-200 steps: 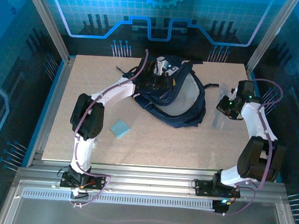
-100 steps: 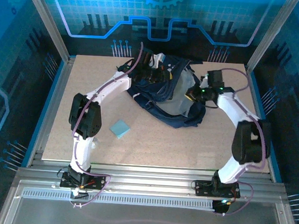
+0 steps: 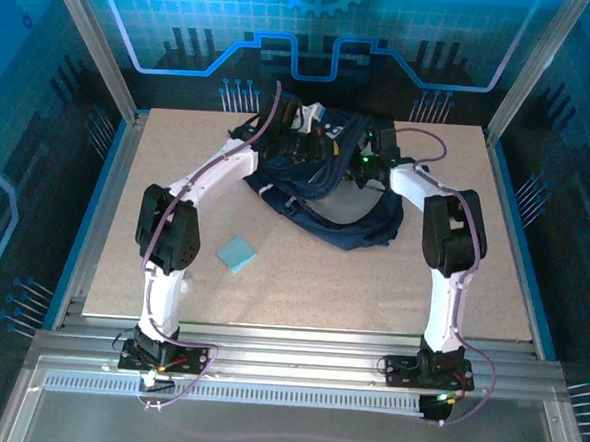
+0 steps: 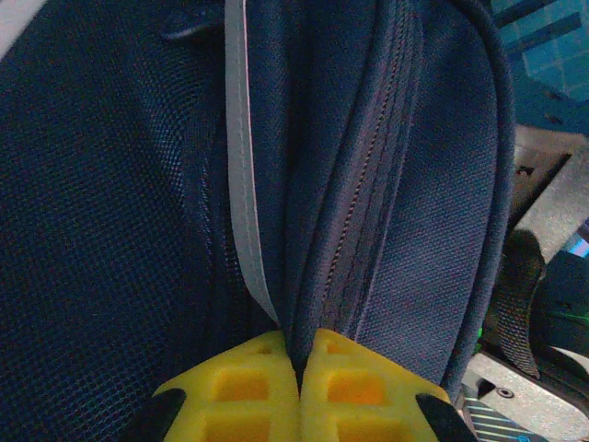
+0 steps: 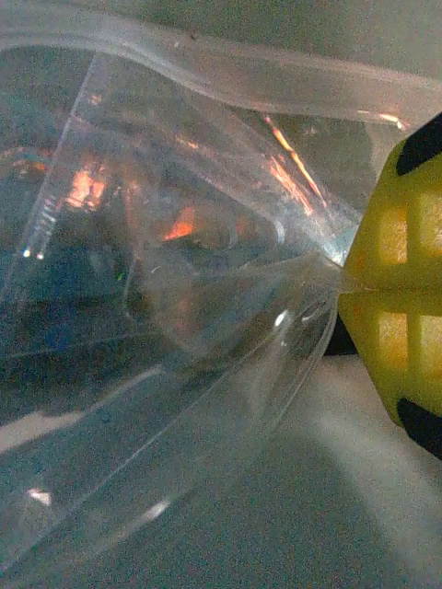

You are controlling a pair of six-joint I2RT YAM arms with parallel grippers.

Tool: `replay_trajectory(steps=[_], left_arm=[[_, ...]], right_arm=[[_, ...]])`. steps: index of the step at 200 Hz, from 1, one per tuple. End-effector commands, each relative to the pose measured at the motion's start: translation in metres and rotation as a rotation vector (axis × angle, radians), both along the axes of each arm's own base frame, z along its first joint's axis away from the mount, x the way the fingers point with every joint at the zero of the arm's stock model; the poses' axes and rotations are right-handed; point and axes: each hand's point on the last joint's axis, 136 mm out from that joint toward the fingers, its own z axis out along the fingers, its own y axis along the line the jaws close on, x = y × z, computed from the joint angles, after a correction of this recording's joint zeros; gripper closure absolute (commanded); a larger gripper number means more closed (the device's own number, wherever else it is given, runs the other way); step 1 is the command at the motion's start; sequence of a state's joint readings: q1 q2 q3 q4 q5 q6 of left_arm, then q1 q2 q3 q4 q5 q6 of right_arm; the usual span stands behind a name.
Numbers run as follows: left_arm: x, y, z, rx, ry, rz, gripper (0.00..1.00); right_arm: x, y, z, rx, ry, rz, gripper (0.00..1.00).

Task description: Pack books, pencil case, and school supplies into a backpack

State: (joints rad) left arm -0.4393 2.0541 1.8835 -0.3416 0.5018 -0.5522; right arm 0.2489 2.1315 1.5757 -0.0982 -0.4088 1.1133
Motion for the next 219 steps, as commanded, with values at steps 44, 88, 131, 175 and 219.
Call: replay_trajectory(steps=[44, 88, 131, 175, 219], left_arm=[[-0.007, -0.008, 0.073, -0.134, -0.140, -0.039, 1.00], [0.001, -0.010, 0.061, -0.154, -0.125, -0.010, 1.00], [0.008, -0.020, 0.050, -0.175, -0.100, -0.001, 1.00], [0.001, -0.041, 0.039, -0.164, -0.090, -0.028, 1.00], [-0.009, -0.041, 0.046, -0.169, -0.088, -0.039, 1.00]], right_arm=[[0.020, 0.026, 0.023, 0.073, -0.076, 0.004, 0.74], [-0.030, -0.033, 0.039, -0.061, -0.085, 0.004, 0.49], [-0.082, -0.107, 0.052, -0.228, -0.068, 0.014, 0.43], [-0.124, -0.153, 0.071, -0.452, -0.083, 0.000, 0.38], [-0.084, -0.147, 0.077, -0.405, -0.188, -0.038, 0.51]])
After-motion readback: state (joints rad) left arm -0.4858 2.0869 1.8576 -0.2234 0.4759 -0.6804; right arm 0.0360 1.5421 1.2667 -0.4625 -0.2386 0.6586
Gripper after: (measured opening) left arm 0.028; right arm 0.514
